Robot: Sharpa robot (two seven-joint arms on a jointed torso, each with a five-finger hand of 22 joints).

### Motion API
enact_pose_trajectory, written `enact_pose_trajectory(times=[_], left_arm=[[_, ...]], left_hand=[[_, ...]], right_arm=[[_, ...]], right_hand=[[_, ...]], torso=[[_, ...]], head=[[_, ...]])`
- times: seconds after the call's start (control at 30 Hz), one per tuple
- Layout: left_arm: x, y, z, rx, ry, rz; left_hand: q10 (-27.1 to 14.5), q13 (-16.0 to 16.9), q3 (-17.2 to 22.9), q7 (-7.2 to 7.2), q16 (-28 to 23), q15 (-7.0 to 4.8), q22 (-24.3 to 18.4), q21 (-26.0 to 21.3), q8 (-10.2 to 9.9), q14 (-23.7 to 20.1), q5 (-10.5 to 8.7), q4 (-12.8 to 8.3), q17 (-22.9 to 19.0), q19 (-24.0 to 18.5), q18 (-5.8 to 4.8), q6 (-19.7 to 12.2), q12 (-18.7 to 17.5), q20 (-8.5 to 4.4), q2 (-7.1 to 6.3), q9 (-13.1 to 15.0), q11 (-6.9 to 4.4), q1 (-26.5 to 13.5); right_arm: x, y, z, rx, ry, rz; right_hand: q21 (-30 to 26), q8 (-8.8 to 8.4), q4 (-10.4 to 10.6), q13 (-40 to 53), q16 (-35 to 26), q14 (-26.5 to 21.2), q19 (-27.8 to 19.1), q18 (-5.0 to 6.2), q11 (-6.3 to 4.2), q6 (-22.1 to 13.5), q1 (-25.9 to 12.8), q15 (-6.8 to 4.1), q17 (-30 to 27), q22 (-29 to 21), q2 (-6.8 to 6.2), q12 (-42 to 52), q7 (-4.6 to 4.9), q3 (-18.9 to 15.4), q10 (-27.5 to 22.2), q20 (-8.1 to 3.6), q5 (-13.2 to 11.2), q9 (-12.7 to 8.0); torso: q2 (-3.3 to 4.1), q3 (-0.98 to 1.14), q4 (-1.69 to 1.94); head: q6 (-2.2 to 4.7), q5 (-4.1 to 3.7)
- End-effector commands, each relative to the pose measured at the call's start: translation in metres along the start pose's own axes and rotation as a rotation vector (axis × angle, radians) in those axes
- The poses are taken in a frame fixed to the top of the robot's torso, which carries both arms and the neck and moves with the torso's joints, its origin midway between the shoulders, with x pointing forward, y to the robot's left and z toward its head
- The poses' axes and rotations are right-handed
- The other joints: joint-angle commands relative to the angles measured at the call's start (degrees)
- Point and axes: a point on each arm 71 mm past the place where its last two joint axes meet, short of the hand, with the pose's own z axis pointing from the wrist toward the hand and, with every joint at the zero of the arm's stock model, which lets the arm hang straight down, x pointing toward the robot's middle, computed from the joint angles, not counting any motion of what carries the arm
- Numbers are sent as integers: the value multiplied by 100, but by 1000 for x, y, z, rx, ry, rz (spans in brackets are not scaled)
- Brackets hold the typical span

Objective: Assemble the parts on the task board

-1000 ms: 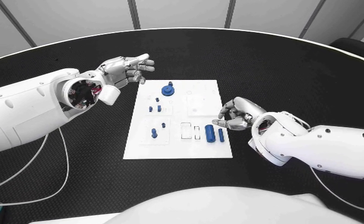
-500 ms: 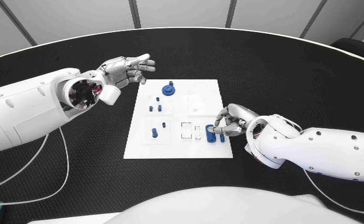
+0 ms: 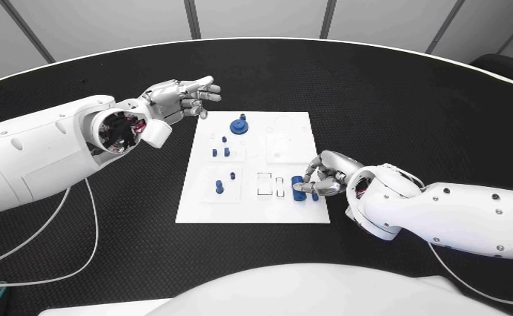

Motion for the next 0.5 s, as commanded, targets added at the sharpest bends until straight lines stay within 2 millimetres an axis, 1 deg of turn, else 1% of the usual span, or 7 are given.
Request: enact_pose_trajectory(times=[0.03,0.1,0.17,0.3,0.5], left_arm=[[0,0,0,-2,3,0],[1,0,0,-3,4,0],[1,0,0,-4,4,0],[0,0,-1,-5,2,0],[0,1,-1,-6,3,0]], left_hand=[[-37,6,-44,-2,34,-1,-5,-30,28,-43,-25,5,-6,7,40,-43,16,30,38,-1,-5,9],[-37,6,-44,-2,34,-1,-5,-30,28,-43,-25,5,-6,7,40,-43,16,30,38,-1,-5,9],[-37,6,-44,-2,34,-1,-5,-30,28,-43,-25,5,-6,7,40,-43,16,30,38,-1,-5,9],[-41,7,-60,-1,34,0,-6,-33,29,-47,-25,19,-7,5,40,-46,19,31,39,-2,-4,6],[-43,7,-68,0,34,0,-7,-34,30,-49,-25,26,-7,4,40,-47,20,31,39,-2,-4,4]], right_arm=[[1,0,2,6,6,-6],[1,-1,3,11,9,-9],[1,-1,4,14,11,-12],[3,-1,5,18,18,-17],[5,1,8,18,26,-22]], right_hand=[[9,41,40,601,33,534,340,-98,-3,-9,-77,-2,1090,656,3,-23,-31,-12,34,-7,-36,10],[9,41,40,601,33,534,340,-98,-3,-9,-77,-2,1090,656,3,-23,-31,-12,34,-7,-36,10],[8,42,47,598,34,534,339,-98,-3,-9,-79,-3,1092,656,7,-27,-32,-17,31,-7,-39,11],[6,43,50,593,35,534,338,-97,-3,-9,-80,-3,1094,655,9,-32,-32,-19,27,-7,-41,12],[13,44,54,594,36,534,339,-99,-4,-10,-79,-3,1094,659,12,-32,-32,-22,27,-7,-44,14]], torso=[[5,-1,3],[9,-6,3],[12,-7,5],[10,-2,-1],[11,-3,-1]], head=[[0,16],[0,26],[0,39],[0,58],[0,71]])
